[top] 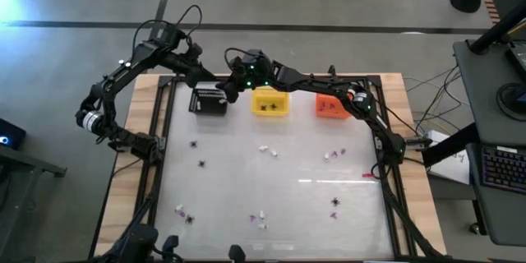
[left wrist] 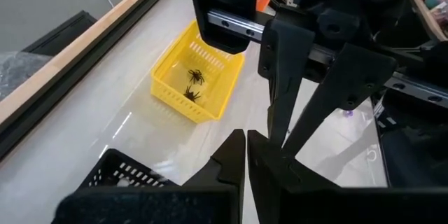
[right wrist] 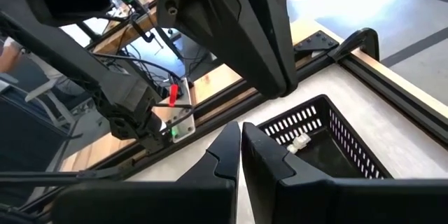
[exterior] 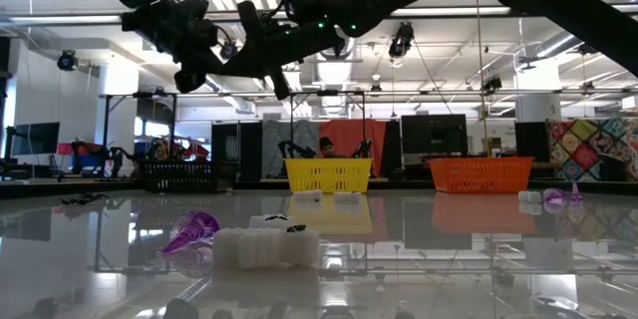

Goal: Sort Halloween decoration
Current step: Put the white skeleton toy into the black basket

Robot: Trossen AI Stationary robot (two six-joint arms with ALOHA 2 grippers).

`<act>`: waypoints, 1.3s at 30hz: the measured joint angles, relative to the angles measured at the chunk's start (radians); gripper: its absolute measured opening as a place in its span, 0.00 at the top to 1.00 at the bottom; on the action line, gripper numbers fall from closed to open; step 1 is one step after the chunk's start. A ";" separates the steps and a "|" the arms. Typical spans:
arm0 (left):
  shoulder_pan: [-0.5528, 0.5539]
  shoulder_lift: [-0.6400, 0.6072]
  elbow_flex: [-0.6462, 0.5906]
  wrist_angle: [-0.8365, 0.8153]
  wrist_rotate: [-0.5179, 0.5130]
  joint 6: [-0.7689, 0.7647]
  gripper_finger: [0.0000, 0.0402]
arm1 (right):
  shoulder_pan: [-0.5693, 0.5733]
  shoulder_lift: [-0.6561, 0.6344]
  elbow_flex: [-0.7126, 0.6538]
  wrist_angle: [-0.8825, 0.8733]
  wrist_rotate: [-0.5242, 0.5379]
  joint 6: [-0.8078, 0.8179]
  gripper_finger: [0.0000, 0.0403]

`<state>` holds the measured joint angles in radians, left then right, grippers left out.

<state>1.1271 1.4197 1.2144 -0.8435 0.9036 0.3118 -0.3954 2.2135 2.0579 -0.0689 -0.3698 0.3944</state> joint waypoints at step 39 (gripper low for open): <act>0.000 -0.006 0.083 -0.073 -0.301 0.073 0.78 | -0.021 0.042 -0.001 -0.223 0.011 -0.369 0.76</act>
<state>1.1275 1.4139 1.2977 -0.9169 0.6029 0.3851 -0.4166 2.2555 2.0567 -0.2919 -0.3591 0.0256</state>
